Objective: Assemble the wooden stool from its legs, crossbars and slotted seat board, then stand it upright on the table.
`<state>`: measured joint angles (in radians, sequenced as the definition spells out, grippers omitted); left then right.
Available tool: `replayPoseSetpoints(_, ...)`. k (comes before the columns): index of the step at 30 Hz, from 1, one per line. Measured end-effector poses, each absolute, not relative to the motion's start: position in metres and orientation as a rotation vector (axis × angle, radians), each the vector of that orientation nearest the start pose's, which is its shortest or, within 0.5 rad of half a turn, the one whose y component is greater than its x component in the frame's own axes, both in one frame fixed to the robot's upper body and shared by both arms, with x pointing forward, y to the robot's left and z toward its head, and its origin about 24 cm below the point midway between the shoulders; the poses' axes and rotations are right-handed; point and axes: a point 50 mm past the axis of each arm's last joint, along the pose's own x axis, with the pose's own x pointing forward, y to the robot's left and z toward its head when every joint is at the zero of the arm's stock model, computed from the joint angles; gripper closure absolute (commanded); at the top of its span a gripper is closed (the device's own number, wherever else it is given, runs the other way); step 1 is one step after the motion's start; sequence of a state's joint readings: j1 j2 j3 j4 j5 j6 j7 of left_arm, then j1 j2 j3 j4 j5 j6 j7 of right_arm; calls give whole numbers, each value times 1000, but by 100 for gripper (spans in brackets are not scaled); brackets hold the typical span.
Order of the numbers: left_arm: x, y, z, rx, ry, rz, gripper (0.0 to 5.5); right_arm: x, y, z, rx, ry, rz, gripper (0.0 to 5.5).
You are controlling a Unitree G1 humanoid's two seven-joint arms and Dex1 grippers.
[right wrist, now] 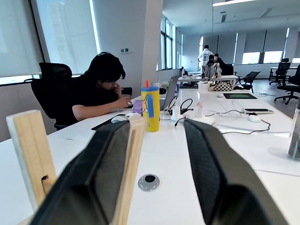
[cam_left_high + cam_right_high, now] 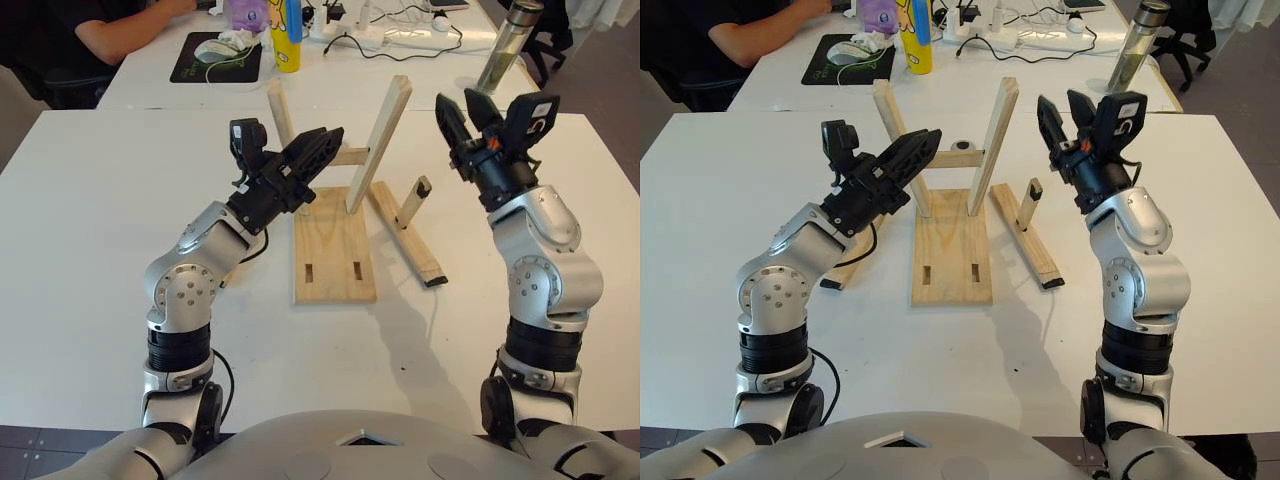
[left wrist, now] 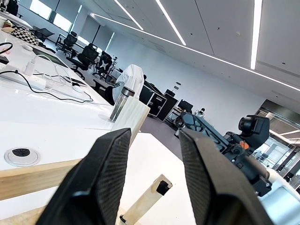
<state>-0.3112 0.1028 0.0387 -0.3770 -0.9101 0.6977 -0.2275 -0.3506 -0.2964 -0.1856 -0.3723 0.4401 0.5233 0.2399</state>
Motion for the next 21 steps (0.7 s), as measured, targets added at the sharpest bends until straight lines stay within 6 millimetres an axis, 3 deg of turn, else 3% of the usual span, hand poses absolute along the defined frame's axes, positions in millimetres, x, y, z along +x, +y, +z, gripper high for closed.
replayPoseSetpoints(10, 266, 96, 164, -611, -22, -808, 360, 289, -157, 184, 63, -248, 397, 547)
replayPoseSetpoints(18, 266, 96, 163, -613, -21, -808, 360, 295, -156, 210, 14, -411, 366, 547)
replayPoseSetpoints(21, 267, 95, 164, -614, -22, -813, 360, 300, -153, 196, 41, -370, 353, 547)
